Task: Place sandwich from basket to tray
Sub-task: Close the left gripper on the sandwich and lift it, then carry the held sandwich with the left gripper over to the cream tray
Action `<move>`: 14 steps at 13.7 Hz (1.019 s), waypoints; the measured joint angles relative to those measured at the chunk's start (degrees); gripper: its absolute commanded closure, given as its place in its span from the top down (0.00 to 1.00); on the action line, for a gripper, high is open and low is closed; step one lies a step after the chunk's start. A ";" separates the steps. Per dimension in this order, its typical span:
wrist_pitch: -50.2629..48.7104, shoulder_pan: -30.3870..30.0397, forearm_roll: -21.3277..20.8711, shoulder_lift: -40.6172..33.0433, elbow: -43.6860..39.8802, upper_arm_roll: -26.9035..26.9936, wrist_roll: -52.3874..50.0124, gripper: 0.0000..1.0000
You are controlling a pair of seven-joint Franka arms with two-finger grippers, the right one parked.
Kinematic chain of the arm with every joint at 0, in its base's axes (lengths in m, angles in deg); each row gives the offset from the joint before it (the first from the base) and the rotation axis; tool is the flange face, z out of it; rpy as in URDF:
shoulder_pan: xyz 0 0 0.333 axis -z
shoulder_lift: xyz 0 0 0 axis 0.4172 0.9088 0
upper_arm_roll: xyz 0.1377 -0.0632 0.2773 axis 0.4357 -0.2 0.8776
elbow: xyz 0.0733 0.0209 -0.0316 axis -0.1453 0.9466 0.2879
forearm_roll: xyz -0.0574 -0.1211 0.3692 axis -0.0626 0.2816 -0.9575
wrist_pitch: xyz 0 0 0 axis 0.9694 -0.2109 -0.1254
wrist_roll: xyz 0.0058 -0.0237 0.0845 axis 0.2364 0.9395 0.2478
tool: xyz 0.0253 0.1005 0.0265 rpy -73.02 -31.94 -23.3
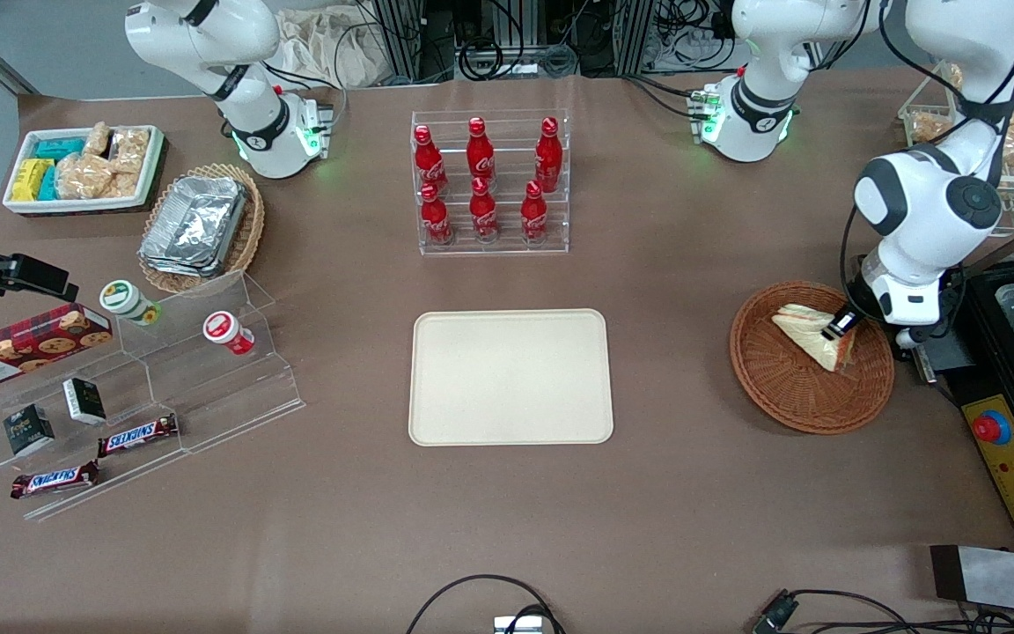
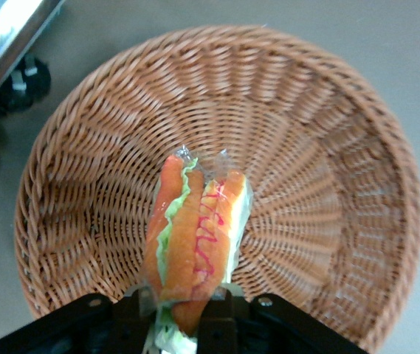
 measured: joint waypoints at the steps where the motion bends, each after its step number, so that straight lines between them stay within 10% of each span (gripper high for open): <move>1: -1.55 0.06 -0.04 -1.49 -0.15 0.00 1.64 0.10; 14: -27.15 0.38 -6.93 -11.11 -9.31 -10.12 20.36 0.10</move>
